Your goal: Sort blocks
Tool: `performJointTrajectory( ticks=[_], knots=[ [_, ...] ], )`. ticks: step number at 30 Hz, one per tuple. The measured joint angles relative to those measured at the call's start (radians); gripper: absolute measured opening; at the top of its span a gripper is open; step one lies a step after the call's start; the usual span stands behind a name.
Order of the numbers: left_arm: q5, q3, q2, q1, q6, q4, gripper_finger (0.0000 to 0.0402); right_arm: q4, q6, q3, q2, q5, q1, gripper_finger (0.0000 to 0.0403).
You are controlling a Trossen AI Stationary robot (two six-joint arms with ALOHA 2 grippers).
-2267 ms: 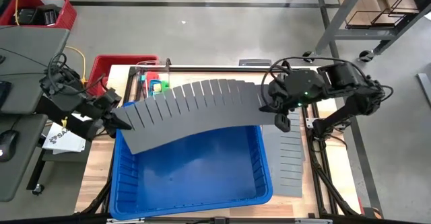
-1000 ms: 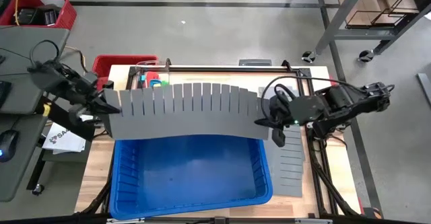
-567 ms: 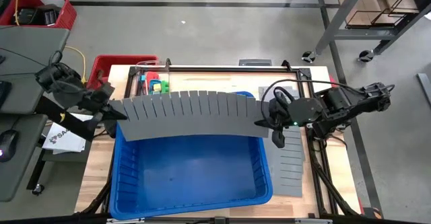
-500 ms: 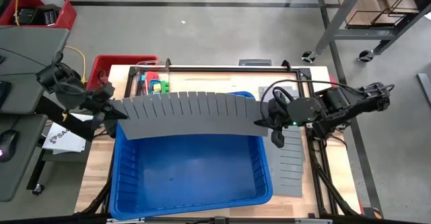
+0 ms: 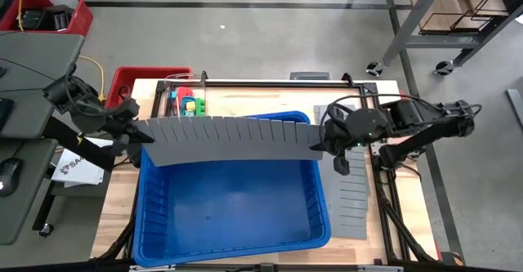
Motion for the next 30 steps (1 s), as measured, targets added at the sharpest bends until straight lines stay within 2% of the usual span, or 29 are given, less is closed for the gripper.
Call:
performJointTrajectory(
  ticks=[6, 10, 15, 22, 26, 30],
  knots=[
    [0.006, 0.004, 0.011, 0.000, 0.004, -0.020, 0.0000, 0.076, -0.008, -0.126, -0.034, -0.076, -0.053, 0.0001],
    [-0.041, 0.007, 0.032, 0.000, 0.058, -0.033, 0.0000, 0.184, -0.049, -0.201, -0.065, -0.115, -0.089, 0.0001],
    [-0.109, 0.006, 0.051, 0.005, 0.158, -0.032, 0.0000, 0.177, -0.068, -0.212, -0.077, -0.162, -0.153, 0.0000],
    [-0.201, 0.006, 0.055, 0.086, 0.307, -0.027, 0.0000, 0.238, -0.103, -0.210, -0.076, -0.255, -0.226, 0.0000],
    [-0.202, 0.006, 0.056, 0.154, 0.372, -0.017, 0.0000, 0.256, -0.120, -0.238, -0.060, -0.317, -0.245, 0.0000],
    [-0.171, 0.006, 0.056, 0.205, 0.361, -0.017, 0.0000, 0.300, -0.176, -0.266, -0.046, -0.335, -0.275, 0.0000]
  ],
)
